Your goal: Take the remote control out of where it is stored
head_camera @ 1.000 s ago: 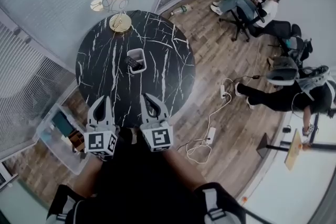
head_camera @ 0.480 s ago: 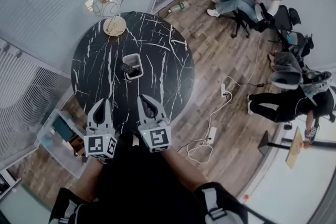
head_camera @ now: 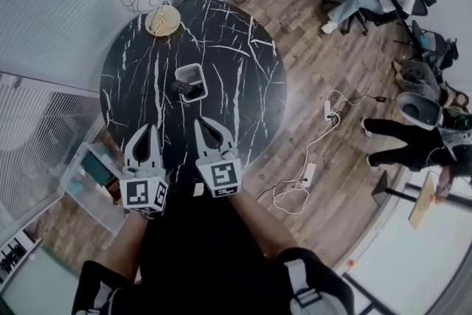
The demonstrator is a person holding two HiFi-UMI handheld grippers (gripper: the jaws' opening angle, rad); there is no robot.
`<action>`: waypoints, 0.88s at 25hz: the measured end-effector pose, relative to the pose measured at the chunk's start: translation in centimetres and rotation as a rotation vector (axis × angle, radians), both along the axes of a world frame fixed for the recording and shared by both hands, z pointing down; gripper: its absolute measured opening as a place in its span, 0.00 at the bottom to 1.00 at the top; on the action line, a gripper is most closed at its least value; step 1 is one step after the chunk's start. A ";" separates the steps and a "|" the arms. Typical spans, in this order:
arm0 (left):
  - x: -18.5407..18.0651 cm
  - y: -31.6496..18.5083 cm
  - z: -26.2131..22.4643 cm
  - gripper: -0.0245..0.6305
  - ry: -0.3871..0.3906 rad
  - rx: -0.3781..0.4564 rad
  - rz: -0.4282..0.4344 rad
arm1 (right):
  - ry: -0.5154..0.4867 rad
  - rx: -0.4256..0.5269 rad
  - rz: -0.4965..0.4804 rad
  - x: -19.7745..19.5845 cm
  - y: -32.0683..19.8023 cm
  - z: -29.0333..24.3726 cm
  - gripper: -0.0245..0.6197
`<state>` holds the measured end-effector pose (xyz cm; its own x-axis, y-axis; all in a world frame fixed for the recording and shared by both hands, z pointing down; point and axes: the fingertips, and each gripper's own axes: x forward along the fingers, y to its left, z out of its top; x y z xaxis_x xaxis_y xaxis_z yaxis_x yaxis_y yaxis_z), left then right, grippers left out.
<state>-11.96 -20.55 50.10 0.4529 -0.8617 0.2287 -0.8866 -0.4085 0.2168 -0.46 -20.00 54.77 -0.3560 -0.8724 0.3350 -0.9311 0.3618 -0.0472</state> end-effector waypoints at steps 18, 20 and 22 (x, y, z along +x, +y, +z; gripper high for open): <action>1.3 -3.5 7.7 0.04 -0.006 -0.121 0.001 | 0.158 -0.234 -0.112 -1.2 -5.6 14.0 0.19; 1.5 -4.0 8.4 0.04 -0.007 -0.123 0.002 | 0.228 -0.241 -0.137 -1.3 -6.6 15.6 0.25; 1.5 -4.0 9.0 0.04 -0.006 -0.134 -0.005 | 0.297 -0.252 -0.167 -1.6 -7.4 17.1 0.30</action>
<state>-10.49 -24.54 59.05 0.4469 -0.8255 0.3449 -0.8901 -0.3715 0.2641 -2.09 -27.36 71.86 -0.3417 -0.6882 0.6400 -0.8469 0.5207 0.1077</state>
